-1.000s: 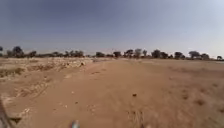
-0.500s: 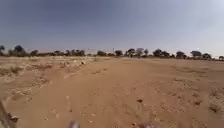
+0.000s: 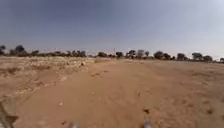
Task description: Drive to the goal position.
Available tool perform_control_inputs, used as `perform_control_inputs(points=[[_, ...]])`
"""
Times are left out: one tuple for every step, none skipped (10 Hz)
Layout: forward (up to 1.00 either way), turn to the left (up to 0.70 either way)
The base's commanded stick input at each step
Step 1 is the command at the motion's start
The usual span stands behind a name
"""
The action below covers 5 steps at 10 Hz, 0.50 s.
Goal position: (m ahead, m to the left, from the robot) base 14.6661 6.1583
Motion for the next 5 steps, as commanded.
perform_control_inputs(points=[[0.50,0.00],[0.50,0.00],[0.50,0.00],[0.50,0.00],[0.50,0.00]])
